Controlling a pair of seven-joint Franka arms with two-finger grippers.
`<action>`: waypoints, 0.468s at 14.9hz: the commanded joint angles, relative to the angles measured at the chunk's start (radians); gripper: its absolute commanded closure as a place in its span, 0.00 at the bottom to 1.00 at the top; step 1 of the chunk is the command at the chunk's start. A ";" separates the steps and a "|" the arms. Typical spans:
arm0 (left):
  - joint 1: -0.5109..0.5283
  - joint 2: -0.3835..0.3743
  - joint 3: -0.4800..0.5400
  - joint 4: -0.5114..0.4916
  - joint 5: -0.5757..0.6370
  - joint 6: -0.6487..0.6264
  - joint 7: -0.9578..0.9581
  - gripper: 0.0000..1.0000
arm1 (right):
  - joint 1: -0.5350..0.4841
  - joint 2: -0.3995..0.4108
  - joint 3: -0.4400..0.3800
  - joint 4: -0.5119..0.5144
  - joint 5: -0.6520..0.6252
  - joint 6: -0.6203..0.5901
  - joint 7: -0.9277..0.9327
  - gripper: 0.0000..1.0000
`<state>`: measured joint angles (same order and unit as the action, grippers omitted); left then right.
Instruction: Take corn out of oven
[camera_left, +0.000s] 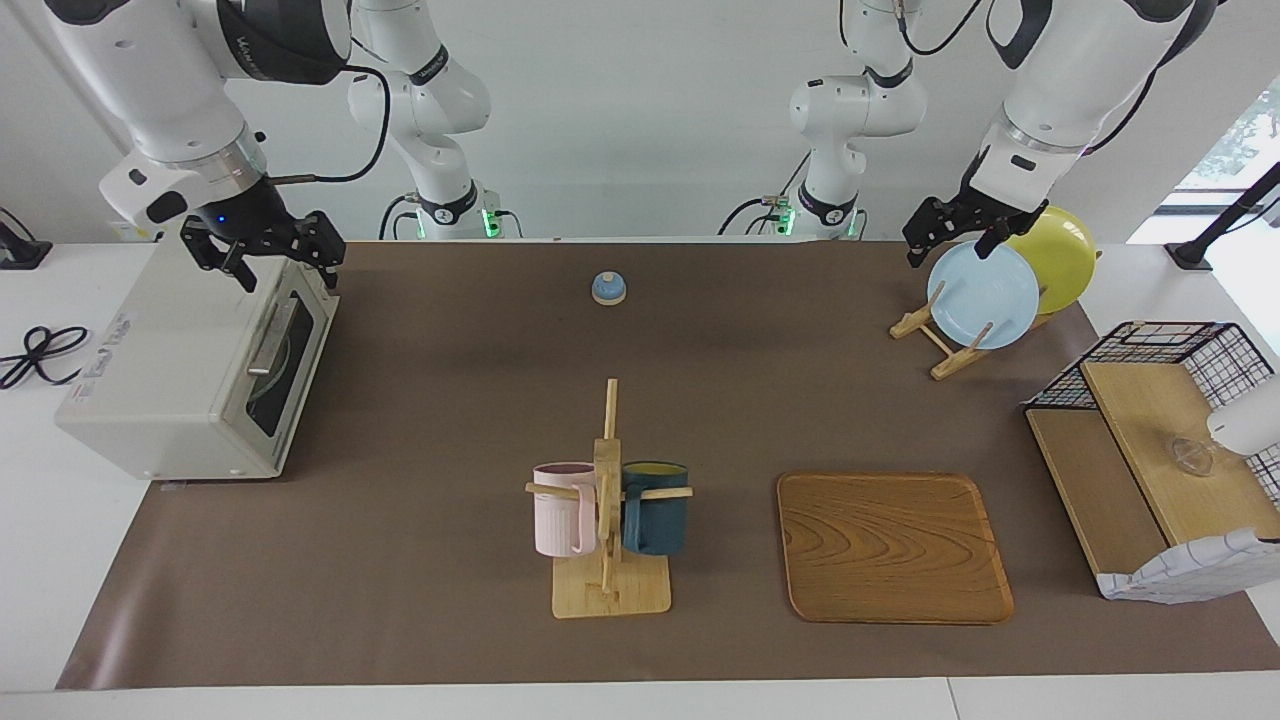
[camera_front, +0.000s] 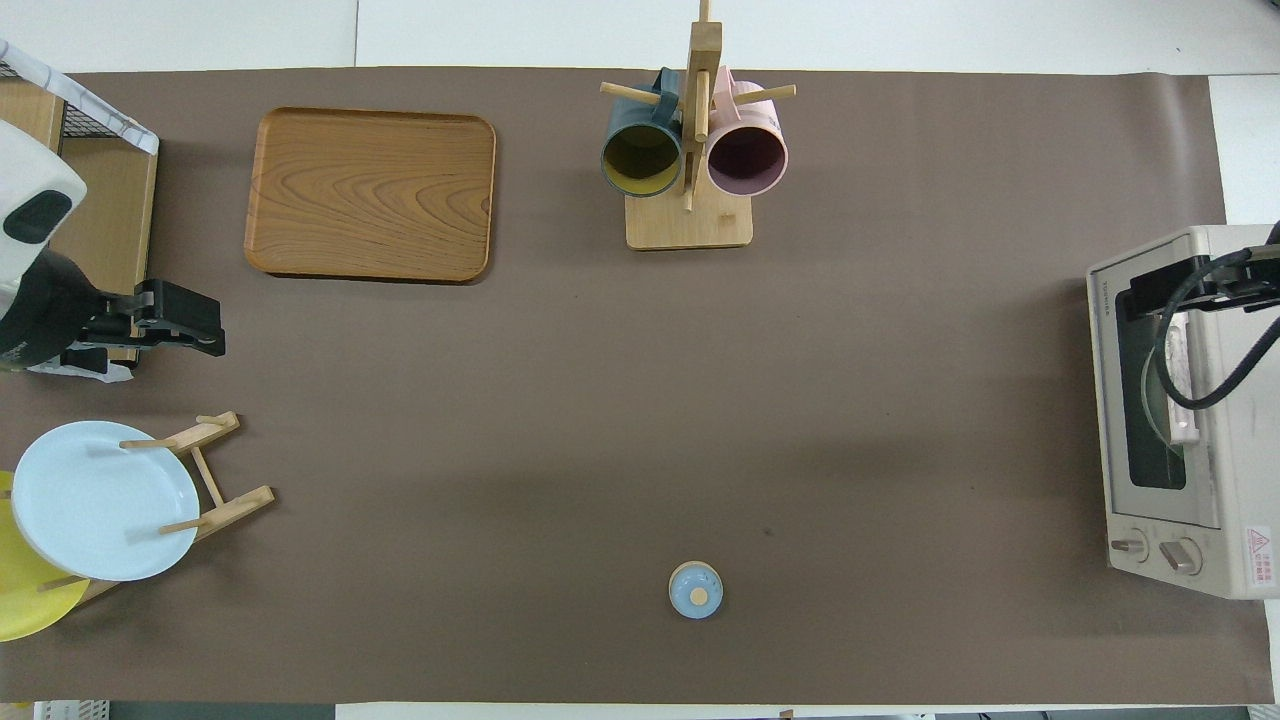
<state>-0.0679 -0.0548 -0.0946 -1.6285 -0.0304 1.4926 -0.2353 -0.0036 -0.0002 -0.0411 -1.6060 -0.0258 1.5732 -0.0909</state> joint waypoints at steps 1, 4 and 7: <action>0.008 -0.010 -0.004 0.002 0.014 -0.006 0.004 0.00 | 0.007 0.008 -0.010 0.012 0.014 0.007 0.010 0.00; 0.008 -0.010 -0.004 0.001 0.014 -0.006 0.004 0.00 | 0.008 0.005 -0.008 0.011 0.009 0.004 0.011 0.00; 0.008 -0.010 -0.004 0.002 0.015 -0.006 0.004 0.00 | 0.007 -0.001 -0.006 -0.005 0.020 0.002 0.008 0.00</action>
<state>-0.0679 -0.0548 -0.0946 -1.6285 -0.0304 1.4926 -0.2353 -0.0016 -0.0001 -0.0411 -1.6064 -0.0258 1.5732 -0.0909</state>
